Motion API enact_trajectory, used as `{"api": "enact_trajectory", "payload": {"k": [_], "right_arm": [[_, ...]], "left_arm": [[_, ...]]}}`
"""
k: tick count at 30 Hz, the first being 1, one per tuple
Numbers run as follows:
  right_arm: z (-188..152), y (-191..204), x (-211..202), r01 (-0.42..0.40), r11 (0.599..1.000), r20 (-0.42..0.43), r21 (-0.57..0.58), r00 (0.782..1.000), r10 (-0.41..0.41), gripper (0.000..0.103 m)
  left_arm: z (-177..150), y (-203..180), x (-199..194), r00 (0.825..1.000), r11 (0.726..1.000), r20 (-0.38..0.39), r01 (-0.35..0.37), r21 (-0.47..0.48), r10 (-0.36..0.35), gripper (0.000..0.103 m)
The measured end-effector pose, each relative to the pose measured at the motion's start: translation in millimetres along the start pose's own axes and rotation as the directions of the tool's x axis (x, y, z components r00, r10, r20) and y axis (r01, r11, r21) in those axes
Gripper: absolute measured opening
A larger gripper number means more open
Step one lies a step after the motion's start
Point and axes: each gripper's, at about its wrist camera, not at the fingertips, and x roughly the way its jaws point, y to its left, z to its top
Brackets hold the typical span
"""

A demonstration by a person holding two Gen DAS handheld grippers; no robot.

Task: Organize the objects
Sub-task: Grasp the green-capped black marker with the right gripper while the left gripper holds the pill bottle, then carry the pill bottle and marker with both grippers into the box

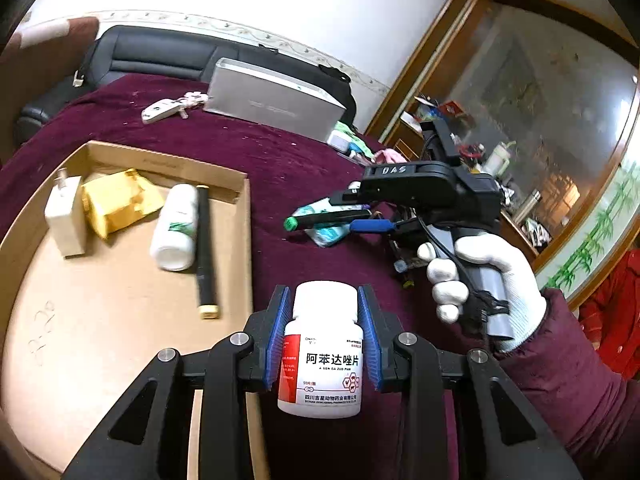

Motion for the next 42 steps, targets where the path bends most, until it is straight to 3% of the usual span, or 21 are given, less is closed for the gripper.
{"api": "enact_trajectory", "payload": {"k": [2, 4, 13, 18, 20, 23, 31, 37, 42], "right_arm": [[3, 7, 2, 0.065, 0.998, 0.020, -0.020, 0.998, -0.064, 0.037], [4, 12, 4, 0.111, 0.993, 0.027, -0.043, 0.994, -0.110, 0.034], [16, 22, 13, 0.166, 0.986, 0.035, 0.022, 0.985, -0.167, 0.035], [8, 46, 23, 0.313, 0.945, 0.088, -0.091, 0.948, -0.306, 0.035], [5, 52, 25, 0.338, 0.933, 0.105, -0.123, 0.940, -0.326, 0.028], [3, 49, 19, 0.276, 0.953, 0.094, -0.123, 0.960, -0.266, 0.012], [-13, 47, -10, 0.093, 0.989, 0.089, -0.119, 0.993, -0.082, 0.013], [-35, 73, -27, -0.045, 0.984, 0.060, -0.169, 0.997, 0.056, 0.013], [-66, 101, -26, -0.163, 0.963, -0.021, -0.216, 0.987, 0.162, 0.013]], "left_arm": [[-2, 8, -6, 1.000, 1.000, 0.006, 0.006, -0.008, -0.006, 0.029], [-3, 13, -10, 1.000, 1.000, 0.013, 0.010, -0.015, -0.010, 0.029], [-8, 25, -17, 0.999, 0.999, 0.031, 0.034, -0.030, -0.033, 0.029], [-10, 32, -16, 0.999, 0.999, 0.027, 0.024, -0.046, -0.023, 0.029], [-11, 35, -19, 0.999, 0.998, 0.031, 0.016, -0.053, -0.015, 0.029], [-12, 39, -27, 0.999, 0.999, 0.042, -0.009, -0.053, 0.011, 0.029], [-10, 51, -48, 0.993, 0.994, 0.058, -0.095, -0.060, 0.098, 0.029], [-1, 72, -61, 0.975, 0.975, 0.049, -0.217, -0.043, 0.219, 0.029], [9, 96, -58, 0.954, 0.954, 0.016, -0.299, -0.028, 0.299, 0.029]]}}
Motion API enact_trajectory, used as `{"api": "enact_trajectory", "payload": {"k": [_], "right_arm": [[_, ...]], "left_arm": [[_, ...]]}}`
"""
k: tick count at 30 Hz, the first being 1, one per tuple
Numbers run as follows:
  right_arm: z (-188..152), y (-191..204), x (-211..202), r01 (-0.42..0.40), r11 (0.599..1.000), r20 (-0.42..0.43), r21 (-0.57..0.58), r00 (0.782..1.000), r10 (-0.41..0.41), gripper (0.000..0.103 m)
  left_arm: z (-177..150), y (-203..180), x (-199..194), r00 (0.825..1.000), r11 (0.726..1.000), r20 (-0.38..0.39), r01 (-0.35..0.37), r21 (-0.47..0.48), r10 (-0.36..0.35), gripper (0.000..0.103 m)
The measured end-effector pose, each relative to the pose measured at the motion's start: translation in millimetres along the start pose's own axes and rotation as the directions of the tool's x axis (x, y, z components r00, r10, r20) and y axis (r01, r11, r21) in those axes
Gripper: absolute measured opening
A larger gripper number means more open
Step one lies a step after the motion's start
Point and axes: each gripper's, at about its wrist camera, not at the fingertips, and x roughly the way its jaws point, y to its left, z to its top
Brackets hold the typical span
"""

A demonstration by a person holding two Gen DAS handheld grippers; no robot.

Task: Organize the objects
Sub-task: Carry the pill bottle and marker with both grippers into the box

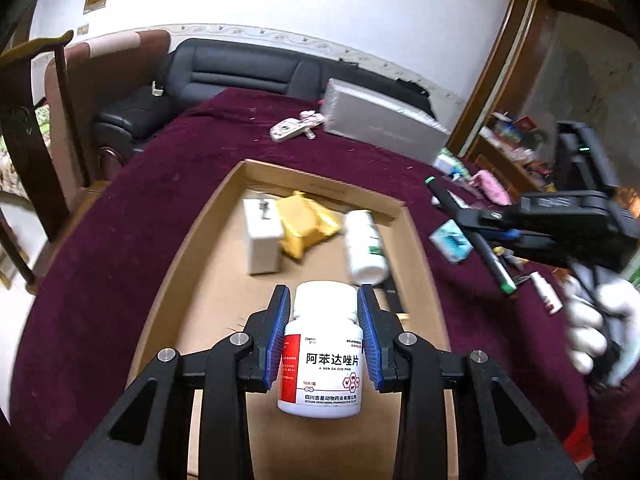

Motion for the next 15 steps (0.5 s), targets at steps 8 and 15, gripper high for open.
{"api": "enact_trajectory", "payload": {"k": [8, 15], "right_arm": [[-37, 48, 44, -0.088, 0.994, -0.131, -0.059, 0.988, 0.080, 0.013], [-49, 66, 82, -0.073, 0.994, -0.193, -0.079, 0.980, 0.057, 0.013]], "left_arm": [[2, 24, 32, 0.992, 0.996, -0.090, -0.084, 0.018, 0.085, 0.029], [7, 40, 41, 0.990, 0.996, -0.110, -0.090, 0.003, 0.089, 0.029]]}}
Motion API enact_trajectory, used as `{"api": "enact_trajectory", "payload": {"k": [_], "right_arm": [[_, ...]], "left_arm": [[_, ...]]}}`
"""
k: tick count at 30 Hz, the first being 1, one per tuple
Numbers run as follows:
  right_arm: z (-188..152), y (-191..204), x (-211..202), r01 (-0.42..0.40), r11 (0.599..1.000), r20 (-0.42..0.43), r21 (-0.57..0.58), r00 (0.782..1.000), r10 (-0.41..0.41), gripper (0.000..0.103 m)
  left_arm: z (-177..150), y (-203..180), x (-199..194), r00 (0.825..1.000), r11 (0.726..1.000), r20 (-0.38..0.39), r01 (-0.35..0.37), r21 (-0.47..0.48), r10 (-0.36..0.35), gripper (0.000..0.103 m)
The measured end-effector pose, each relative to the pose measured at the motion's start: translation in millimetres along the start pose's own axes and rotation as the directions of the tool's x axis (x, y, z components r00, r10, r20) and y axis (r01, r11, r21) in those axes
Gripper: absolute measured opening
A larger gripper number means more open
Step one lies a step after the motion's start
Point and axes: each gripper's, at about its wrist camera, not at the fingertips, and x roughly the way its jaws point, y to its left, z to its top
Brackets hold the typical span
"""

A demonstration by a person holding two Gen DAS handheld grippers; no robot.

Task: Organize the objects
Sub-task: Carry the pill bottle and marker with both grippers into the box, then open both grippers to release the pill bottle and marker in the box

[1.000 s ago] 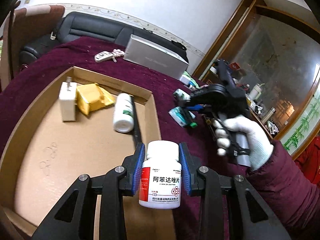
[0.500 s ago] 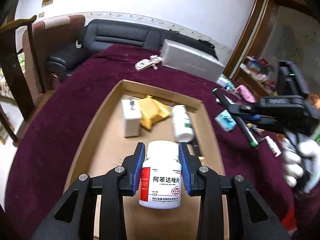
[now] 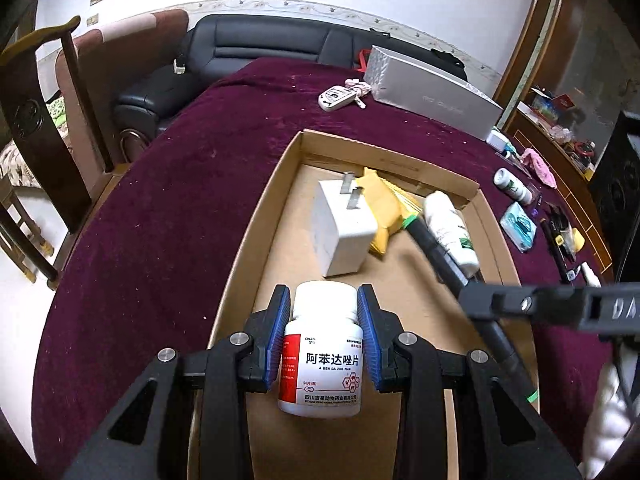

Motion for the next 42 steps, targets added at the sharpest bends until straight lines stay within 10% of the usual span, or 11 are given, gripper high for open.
{"api": "enact_trajectory", "payload": {"k": [29, 37, 42], "right_arm": [[-12, -9, -26, 0.054, 0.998, 0.101, -0.042, 0.994, -0.049, 0.023], [-40, -61, -100, 0.076, 0.997, 0.211, 0.004, 0.975, -0.075, 0.034], [-55, -114, -160, 0.164, 0.984, 0.315, 0.075, 0.932, -0.180, 0.038]], "left_arm": [[-29, -15, -13, 0.996, 0.997, -0.045, -0.073, 0.005, 0.073, 0.039], [-25, -19, -46, 0.992, 0.986, 0.025, 0.128, -0.105, -0.126, 0.045], [-14, -74, -53, 0.955, 0.953, 0.009, 0.298, -0.053, -0.298, 0.056]]}}
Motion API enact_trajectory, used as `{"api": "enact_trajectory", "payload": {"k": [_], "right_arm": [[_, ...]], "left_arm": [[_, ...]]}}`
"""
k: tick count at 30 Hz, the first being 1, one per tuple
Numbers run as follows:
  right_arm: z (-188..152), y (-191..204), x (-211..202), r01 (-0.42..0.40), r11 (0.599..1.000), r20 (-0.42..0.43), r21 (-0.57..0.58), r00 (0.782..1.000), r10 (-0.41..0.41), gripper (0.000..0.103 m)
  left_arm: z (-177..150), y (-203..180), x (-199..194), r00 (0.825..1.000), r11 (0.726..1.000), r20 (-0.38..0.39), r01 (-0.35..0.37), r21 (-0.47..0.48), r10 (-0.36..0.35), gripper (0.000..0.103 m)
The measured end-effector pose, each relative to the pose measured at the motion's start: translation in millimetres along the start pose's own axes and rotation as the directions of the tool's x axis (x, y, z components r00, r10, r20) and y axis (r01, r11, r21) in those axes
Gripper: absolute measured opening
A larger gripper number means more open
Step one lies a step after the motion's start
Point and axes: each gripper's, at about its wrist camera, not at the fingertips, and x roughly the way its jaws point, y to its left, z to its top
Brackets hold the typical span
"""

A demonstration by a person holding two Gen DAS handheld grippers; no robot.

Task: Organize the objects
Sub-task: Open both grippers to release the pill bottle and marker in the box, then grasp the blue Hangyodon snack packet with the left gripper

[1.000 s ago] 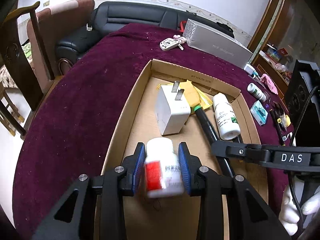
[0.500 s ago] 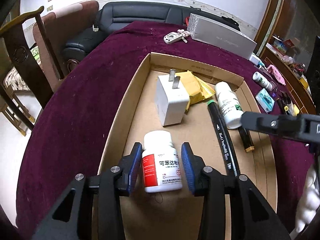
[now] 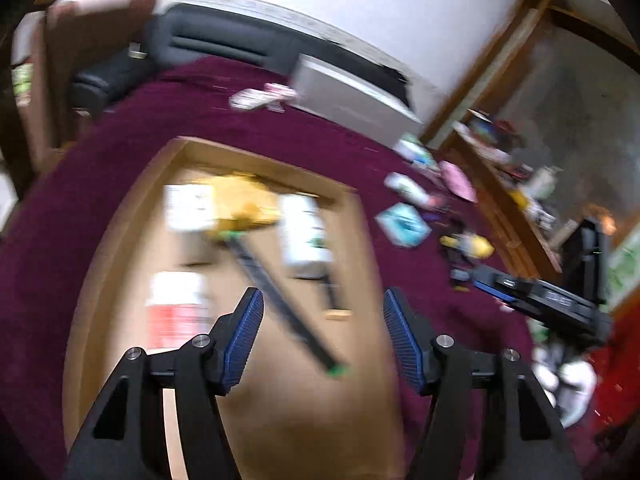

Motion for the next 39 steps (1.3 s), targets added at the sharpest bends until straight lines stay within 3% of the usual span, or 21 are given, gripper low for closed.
{"api": "enact_trajectory", "payload": {"k": [5, 10, 13, 17, 19, 20, 24, 28, 32, 36, 39], "right_arm": [[2, -64, -36, 0.048, 0.991, 0.066, 0.128, 0.996, -0.056, 0.039], [3, -96, -48, 0.040, 0.979, 0.096, 0.201, 0.994, -0.060, 0.039], [3, -110, -47, 0.024, 0.973, 0.097, 0.228, 0.994, -0.047, 0.039], [3, -125, -45, 0.003, 0.968, 0.100, 0.252, 0.995, -0.029, 0.039], [4, -132, -47, -0.007, 0.964, 0.108, 0.265, 0.994, -0.022, 0.039], [5, -136, -47, -0.011, 0.962, 0.111, 0.273, 0.994, -0.020, 0.039], [8, -151, -50, -0.023, 0.955, 0.122, 0.297, 0.992, -0.014, 0.039], [9, -163, -50, -0.019, 0.949, 0.118, 0.315, 0.993, -0.020, 0.039], [6, -175, -46, -0.033, 0.936, 0.115, 0.351, 0.993, -0.008, 0.039], [6, -176, -43, -0.042, 0.933, 0.108, 0.356, 0.994, 0.004, 0.039], [6, -175, -45, -0.041, 0.937, 0.109, 0.348, 0.994, 0.003, 0.039]], "left_arm": [[10, -68, 40, 0.994, 0.991, -0.083, 0.074, 0.110, -0.065, 0.056], [27, -123, 86, 0.995, 0.970, -0.095, 0.017, 0.241, 0.006, 0.056], [39, -149, 121, 0.994, 0.925, -0.073, -0.048, 0.377, 0.082, 0.056], [49, -170, 170, 0.975, 0.803, -0.009, -0.176, 0.569, 0.221, 0.056], [51, -171, 189, 0.966, 0.756, 0.002, -0.204, 0.622, 0.259, 0.056], [52, -168, 199, 0.963, 0.746, -0.011, -0.201, 0.635, 0.269, 0.056], [63, -164, 219, 0.957, 0.744, -0.017, -0.214, 0.633, 0.289, 0.056], [73, -160, 219, 0.967, 0.765, 0.001, -0.202, 0.612, 0.255, 0.056], [80, -157, 230, 0.962, 0.747, -0.012, -0.203, 0.633, 0.272, 0.057], [78, -154, 254, 0.953, 0.750, -0.116, -0.141, 0.646, 0.280, 0.059], [74, -162, 260, 0.956, 0.723, -0.115, -0.122, 0.680, 0.270, 0.066]]}}
